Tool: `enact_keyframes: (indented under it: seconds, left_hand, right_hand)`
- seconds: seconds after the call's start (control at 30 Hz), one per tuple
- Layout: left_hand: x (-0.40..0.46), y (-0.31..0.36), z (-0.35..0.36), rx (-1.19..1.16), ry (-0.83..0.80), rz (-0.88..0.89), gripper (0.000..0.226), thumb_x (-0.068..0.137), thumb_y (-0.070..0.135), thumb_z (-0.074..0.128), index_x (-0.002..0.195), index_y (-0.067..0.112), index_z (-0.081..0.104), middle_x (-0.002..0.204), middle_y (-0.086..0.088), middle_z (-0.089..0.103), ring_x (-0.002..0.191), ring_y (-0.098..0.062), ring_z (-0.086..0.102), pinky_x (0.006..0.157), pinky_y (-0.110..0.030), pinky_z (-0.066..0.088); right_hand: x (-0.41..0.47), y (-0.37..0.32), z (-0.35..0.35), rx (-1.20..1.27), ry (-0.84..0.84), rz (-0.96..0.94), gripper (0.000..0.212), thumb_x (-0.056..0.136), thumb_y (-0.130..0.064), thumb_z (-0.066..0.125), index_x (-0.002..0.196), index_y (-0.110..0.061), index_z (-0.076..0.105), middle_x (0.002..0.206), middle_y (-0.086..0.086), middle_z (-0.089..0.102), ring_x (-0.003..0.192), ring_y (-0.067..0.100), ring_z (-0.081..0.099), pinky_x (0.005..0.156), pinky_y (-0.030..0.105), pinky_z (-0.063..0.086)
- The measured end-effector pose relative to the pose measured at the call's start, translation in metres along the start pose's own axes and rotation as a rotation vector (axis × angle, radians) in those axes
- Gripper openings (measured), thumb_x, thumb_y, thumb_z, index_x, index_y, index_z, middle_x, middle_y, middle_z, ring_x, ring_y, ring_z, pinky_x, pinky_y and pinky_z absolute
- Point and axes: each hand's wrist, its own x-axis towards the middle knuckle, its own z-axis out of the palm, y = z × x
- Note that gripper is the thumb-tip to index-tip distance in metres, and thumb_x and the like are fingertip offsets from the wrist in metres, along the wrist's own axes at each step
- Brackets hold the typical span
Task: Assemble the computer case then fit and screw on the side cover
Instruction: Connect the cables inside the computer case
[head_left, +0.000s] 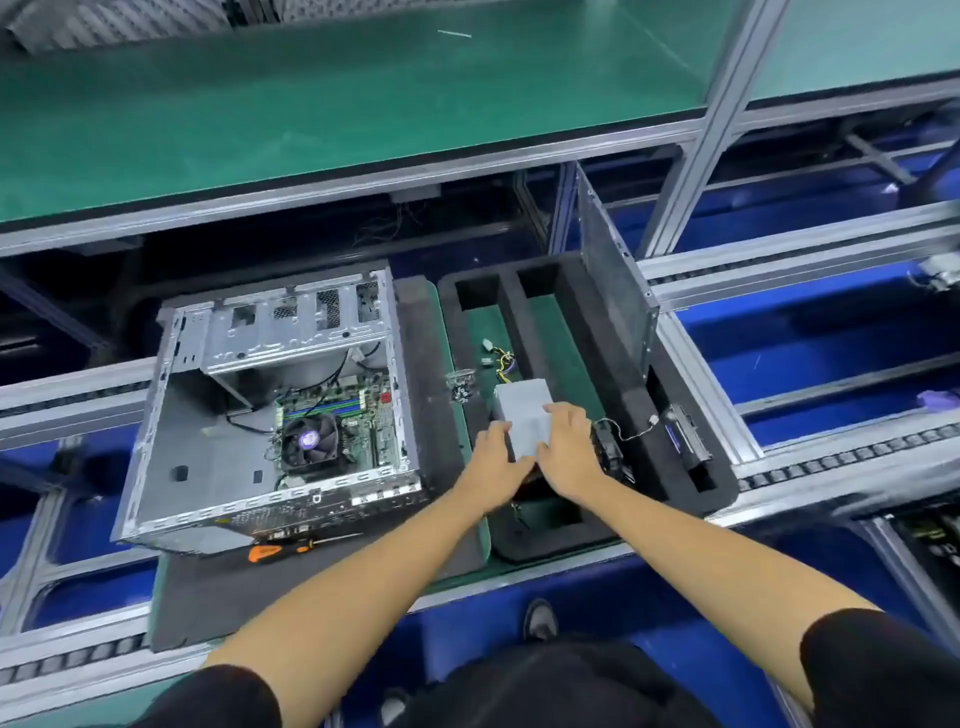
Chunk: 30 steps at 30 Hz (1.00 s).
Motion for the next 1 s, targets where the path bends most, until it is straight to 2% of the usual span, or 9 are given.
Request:
enact_keyframes:
  seconds: [0.1,0.2,0.33,0.5,0.53,0.67,0.83,0.93,1.0]
  left_hand:
    - [0.028,0.023,0.009,-0.15,0.077,-0.15,0.058,0.09,0.008,0.064,0.139,-0.001,0.034,0.137,-0.02,0.048,0.124,-0.031,0.053,0.101,-0.042,0.049]
    - [0.051,0.034,0.015,-0.182,0.116,-0.316,0.084,0.093,0.013,0.065,0.155,0.006,0.009,0.146,-0.023,0.035,0.129,-0.037,0.047,0.106,-0.041,0.044]
    - [0.066,0.043,0.034,-0.011,0.125,-0.44,0.117,0.086,0.031,0.076,0.158,0.016,-0.015,0.151,-0.022,0.023,0.133,-0.042,0.041,0.108,-0.046,0.041]
    - [0.073,0.058,0.049,0.164,0.115,-0.536,0.128,0.076,0.053,0.079,0.157,0.029,-0.018,0.152,-0.019,0.011,0.133,-0.041,0.033,0.109,-0.047,0.039]
    - [0.075,0.056,0.049,0.181,0.109,-0.542,0.128,0.075,0.054,0.079,0.157,0.033,-0.017,0.152,-0.019,0.011,0.132,-0.041,0.034,0.108,-0.047,0.04]
    - [0.076,0.058,0.043,0.16,0.156,-0.532,0.121,0.07,0.046,0.083,0.154,0.044,-0.004,0.141,-0.012,0.025,0.125,-0.037,0.042,0.099,-0.047,0.046]
    - [0.073,0.074,0.032,0.18,0.286,-0.528,0.11,0.069,0.054,0.08,0.147,0.046,0.003,0.133,-0.011,0.041,0.114,-0.035,0.054,0.09,-0.041,0.049]
    - [0.069,0.087,0.02,0.19,0.308,-0.489,0.109,0.065,0.058,0.083,0.144,0.045,0.008,0.128,-0.011,0.042,0.107,-0.035,0.057,0.08,-0.039,0.046]
    - [0.065,0.095,0.008,0.185,0.312,-0.457,0.108,0.063,0.057,0.084,0.141,0.043,0.011,0.124,-0.01,0.042,0.1,-0.034,0.057,0.076,-0.039,0.048]
  right_hand:
    - [0.013,0.005,-0.008,0.232,-0.002,0.172,0.055,0.093,0.004,0.048,0.145,-0.003,0.033,0.139,0.024,0.041,0.121,0.036,0.043,0.089,0.032,0.04]
    - [0.026,0.01,-0.014,0.52,-0.095,0.317,0.055,0.096,0.008,0.039,0.149,-0.001,0.022,0.127,0.023,0.057,0.102,0.026,0.052,0.071,0.021,0.045]
    - [0.038,0.021,-0.02,0.817,-0.069,0.507,0.051,0.097,0.007,0.041,0.145,-0.001,0.025,0.116,0.027,0.063,0.09,0.024,0.05,0.074,0.032,0.042]
    - [0.044,0.031,-0.028,0.953,-0.093,0.554,0.043,0.092,0.014,0.04,0.13,-0.007,0.037,0.099,0.019,0.063,0.077,0.024,0.049,0.063,0.03,0.036]
    - [0.044,0.032,-0.029,0.988,-0.106,0.552,0.045,0.09,0.015,0.038,0.129,-0.009,0.037,0.104,0.02,0.064,0.079,0.024,0.051,0.064,0.031,0.037]
    - [0.045,0.034,-0.035,1.008,-0.204,0.486,0.049,0.087,0.015,0.03,0.128,-0.01,0.04,0.124,0.018,0.062,0.103,0.026,0.055,0.085,0.032,0.041]
    - [0.056,0.033,-0.038,0.917,-0.166,0.387,0.017,0.103,-0.004,0.041,0.116,-0.009,0.05,0.11,0.015,0.062,0.086,0.021,0.054,0.078,0.031,0.043]
    - [0.061,0.03,-0.041,0.882,-0.156,0.347,0.011,0.102,-0.01,0.042,0.108,-0.008,0.051,0.105,0.013,0.057,0.086,0.021,0.052,0.078,0.03,0.041]
    - [0.062,0.027,-0.044,0.88,-0.149,0.364,0.019,0.104,-0.017,0.038,0.111,-0.007,0.052,0.107,0.012,0.059,0.093,0.022,0.054,0.076,0.03,0.042]
